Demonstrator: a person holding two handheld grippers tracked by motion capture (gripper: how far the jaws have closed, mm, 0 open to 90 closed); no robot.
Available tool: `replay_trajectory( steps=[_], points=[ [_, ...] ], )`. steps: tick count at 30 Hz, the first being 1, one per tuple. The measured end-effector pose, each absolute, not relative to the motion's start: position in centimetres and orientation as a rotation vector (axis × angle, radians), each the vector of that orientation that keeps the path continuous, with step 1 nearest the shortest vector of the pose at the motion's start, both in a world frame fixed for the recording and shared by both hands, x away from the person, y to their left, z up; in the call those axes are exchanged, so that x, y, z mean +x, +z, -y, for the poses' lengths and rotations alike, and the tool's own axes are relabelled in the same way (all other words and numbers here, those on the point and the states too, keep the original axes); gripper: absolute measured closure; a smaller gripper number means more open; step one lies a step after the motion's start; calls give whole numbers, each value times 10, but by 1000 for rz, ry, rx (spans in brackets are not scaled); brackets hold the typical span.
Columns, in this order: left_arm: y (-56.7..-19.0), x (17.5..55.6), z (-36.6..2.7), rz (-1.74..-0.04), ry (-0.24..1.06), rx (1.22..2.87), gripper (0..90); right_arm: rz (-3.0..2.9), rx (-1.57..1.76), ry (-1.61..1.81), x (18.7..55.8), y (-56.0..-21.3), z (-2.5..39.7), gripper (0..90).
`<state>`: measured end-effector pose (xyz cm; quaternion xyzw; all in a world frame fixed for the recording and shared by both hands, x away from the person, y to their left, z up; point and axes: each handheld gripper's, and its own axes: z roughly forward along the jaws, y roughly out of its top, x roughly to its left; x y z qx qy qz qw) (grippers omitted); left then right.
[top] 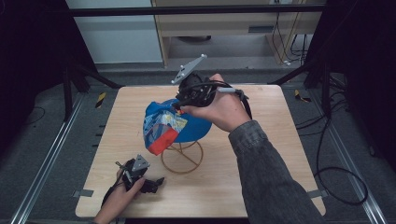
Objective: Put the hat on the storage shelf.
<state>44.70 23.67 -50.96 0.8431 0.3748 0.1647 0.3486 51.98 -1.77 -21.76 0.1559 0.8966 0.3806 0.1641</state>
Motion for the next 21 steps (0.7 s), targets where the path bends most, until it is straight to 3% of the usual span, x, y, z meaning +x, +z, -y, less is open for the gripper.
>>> replay_trajectory(
  steps=[5, 17, 21],
  points=[
    [-510, 447, -237, -972, 426, 2185, 0, -2534, 477, 1094, 518, -218, 22, 560],
    [-510, 447, -237, -971, 426, 2185, 0, -2434, 594, 1136, 513, -221, 33, 156],
    [-510, 447, -237, -972, 427, 2185, 0, -2411, 606, 1132, 510, -223, 39, 78]
  ],
)
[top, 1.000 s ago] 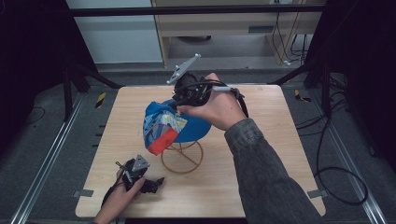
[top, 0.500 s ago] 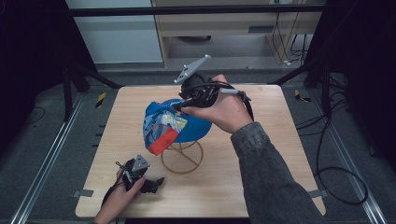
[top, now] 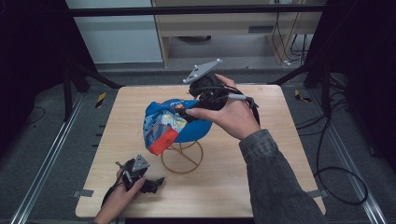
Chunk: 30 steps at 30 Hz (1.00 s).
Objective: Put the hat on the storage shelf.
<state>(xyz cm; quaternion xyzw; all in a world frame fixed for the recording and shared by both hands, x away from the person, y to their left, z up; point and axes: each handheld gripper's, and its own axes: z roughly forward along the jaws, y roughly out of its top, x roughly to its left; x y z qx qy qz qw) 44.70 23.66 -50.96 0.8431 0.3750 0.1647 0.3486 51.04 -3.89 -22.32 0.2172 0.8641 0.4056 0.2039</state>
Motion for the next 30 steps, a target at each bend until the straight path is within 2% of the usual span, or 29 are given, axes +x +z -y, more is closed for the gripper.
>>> replay_trajectory(
  steps=[5, 17, 30],
  points=[
    [-510, 446, -237, -974, 427, 2184, 0, -2385, 617, 1137, 504, -223, 51, 56],
    [-510, 446, -237, -974, 426, 2185, 0, -2315, 687, 1164, 490, -224, 96, 67],
    [-510, 446, -237, -974, 428, 2183, 0, -2303, 726, 1182, 483, -234, 119, 70]
  ],
)
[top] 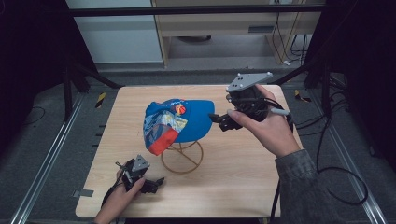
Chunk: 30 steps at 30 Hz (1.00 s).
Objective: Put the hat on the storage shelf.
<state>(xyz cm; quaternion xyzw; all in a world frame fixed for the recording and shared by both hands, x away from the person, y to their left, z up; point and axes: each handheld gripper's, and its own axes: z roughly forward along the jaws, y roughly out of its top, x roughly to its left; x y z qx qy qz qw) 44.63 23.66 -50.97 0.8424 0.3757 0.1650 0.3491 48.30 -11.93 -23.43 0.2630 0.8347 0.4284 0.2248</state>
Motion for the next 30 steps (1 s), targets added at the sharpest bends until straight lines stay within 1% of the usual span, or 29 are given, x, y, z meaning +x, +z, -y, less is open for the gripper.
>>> replay_trajectory(
  steps=[8, 16, 24, 30],
  points=[
    [-510, 446, -237, -973, 428, 2185, 0, -2271, 755, 1194, 475, -244, 134, 73],
    [-510, 446, -237, -973, 428, 2184, 0, -2232, 824, 1183, 470, -263, 154, 62],
    [-510, 446, -237, -973, 426, 2187, 0, -2147, 933, 1179, 473, -294, 181, 95],
    [-510, 446, -237, -973, 426, 2186, 0, -2117, 993, 1143, 476, -320, 193, 99]
  ],
)
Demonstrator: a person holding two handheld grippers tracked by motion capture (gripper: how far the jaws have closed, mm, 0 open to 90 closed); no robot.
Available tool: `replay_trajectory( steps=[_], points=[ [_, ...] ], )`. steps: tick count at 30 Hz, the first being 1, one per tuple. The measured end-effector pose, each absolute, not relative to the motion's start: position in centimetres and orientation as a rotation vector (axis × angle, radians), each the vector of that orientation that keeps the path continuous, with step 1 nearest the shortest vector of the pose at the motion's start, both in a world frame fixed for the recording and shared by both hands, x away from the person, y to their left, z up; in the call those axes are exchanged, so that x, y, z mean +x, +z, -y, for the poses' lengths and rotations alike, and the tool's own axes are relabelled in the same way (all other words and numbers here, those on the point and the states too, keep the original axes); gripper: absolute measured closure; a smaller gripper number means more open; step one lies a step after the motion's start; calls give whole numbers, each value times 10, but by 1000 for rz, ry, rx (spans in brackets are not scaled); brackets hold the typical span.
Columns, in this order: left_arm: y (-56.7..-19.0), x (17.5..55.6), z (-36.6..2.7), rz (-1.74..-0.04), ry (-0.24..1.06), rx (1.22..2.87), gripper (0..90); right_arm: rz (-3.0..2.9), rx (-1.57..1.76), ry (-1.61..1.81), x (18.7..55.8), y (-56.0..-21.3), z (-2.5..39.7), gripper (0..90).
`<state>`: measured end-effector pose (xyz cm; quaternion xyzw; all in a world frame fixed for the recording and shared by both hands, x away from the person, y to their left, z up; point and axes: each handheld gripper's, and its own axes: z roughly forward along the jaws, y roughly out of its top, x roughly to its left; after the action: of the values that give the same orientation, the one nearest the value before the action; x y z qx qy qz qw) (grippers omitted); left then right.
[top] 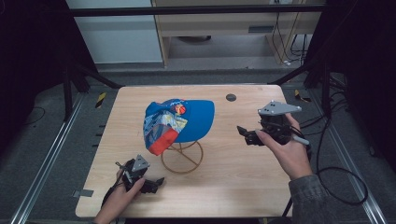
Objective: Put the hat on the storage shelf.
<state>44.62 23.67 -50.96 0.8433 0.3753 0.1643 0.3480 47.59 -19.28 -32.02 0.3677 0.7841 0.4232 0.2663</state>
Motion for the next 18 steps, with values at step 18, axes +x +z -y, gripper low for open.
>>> replay_trajectory(
  steps=[18],
  points=[
    [-510, 446, -237, -973, 426, 2186, 0, -2172, 1206, 1024, 479, -385, 224, 83]
  ],
)
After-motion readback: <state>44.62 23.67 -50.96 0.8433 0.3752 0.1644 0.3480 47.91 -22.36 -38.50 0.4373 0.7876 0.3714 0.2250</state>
